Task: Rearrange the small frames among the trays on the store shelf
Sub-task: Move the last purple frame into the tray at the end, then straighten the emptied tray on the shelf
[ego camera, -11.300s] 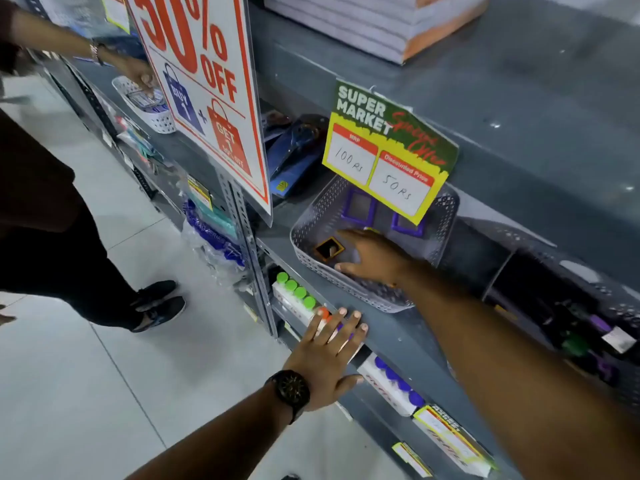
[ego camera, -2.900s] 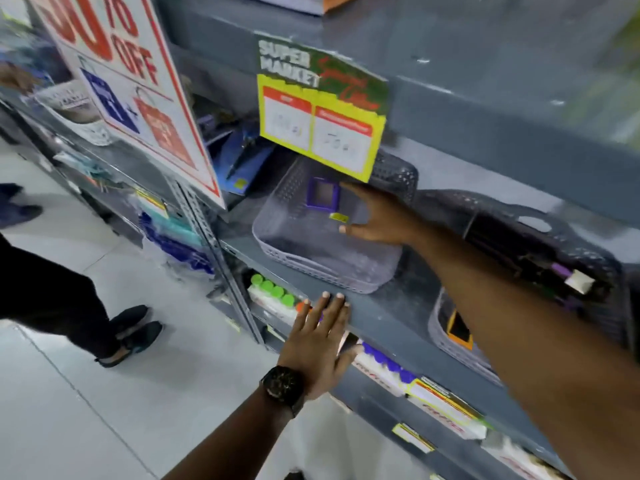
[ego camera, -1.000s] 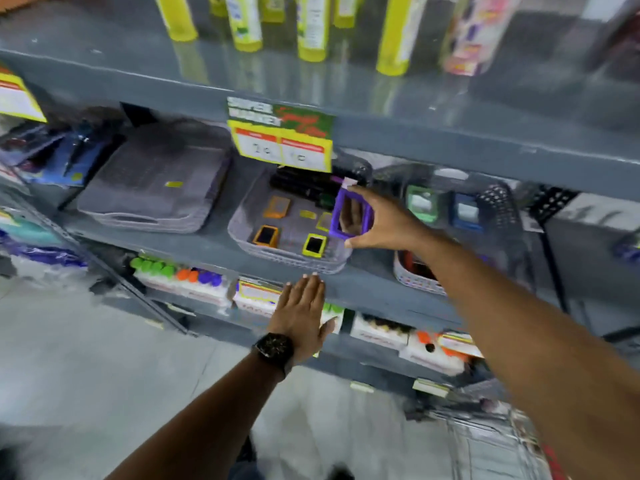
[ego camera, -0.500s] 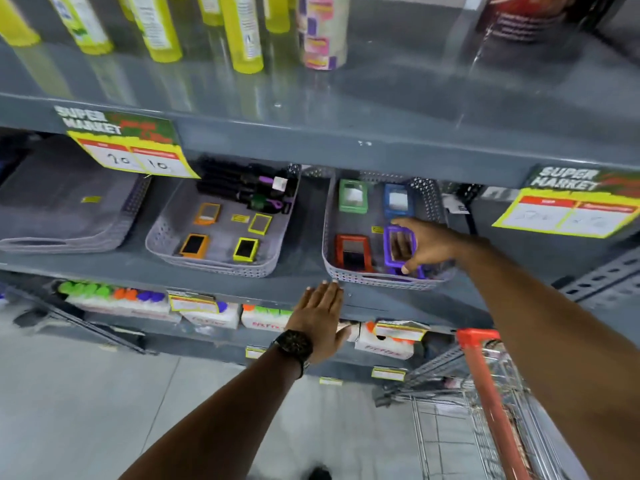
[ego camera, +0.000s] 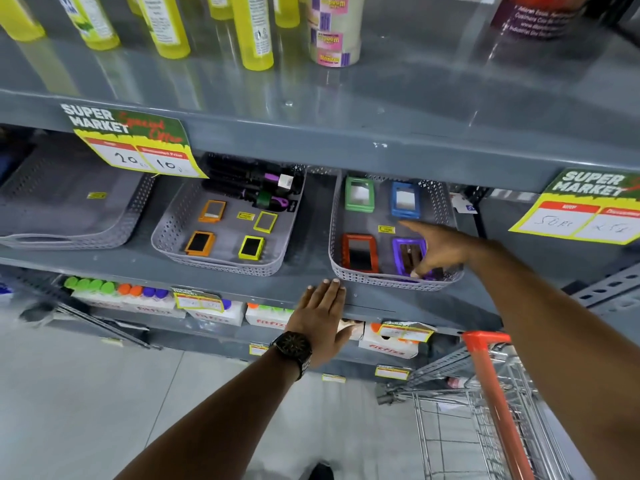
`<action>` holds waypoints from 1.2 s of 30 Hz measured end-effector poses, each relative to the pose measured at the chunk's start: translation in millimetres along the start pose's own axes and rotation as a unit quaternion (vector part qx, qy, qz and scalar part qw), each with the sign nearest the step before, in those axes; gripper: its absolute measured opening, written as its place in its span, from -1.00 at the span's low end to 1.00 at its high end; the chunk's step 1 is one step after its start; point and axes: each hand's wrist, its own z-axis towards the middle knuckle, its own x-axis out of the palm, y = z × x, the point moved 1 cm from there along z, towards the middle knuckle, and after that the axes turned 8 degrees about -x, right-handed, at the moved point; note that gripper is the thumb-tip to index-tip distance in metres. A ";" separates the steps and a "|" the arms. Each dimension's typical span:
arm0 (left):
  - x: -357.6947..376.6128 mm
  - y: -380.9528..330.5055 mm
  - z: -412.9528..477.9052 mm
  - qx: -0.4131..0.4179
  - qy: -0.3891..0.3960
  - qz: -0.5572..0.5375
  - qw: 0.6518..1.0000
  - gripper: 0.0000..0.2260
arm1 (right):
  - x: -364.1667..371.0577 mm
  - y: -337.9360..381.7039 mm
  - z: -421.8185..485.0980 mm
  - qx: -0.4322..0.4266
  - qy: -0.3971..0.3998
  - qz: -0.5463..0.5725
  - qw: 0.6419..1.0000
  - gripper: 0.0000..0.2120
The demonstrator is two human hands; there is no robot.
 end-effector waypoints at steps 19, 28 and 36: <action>-106.8 262.3 -86.2 -0.147 -0.204 -0.039 0.967 -0.40 | 79.1 299.7 162.6 -0.175 -0.162 0.088 0.967 -0.20; -121.7 491.1 -127.0 -0.384 -0.203 -0.110 0.894 -0.41 | 141.3 440.5 244.8 -0.159 -0.208 0.168 0.950 -0.28; -125.8 553.9 -132.5 -0.449 -0.200 -0.257 0.832 -0.45 | 172.3 497.6 287.7 -0.091 -0.155 0.156 0.971 -0.40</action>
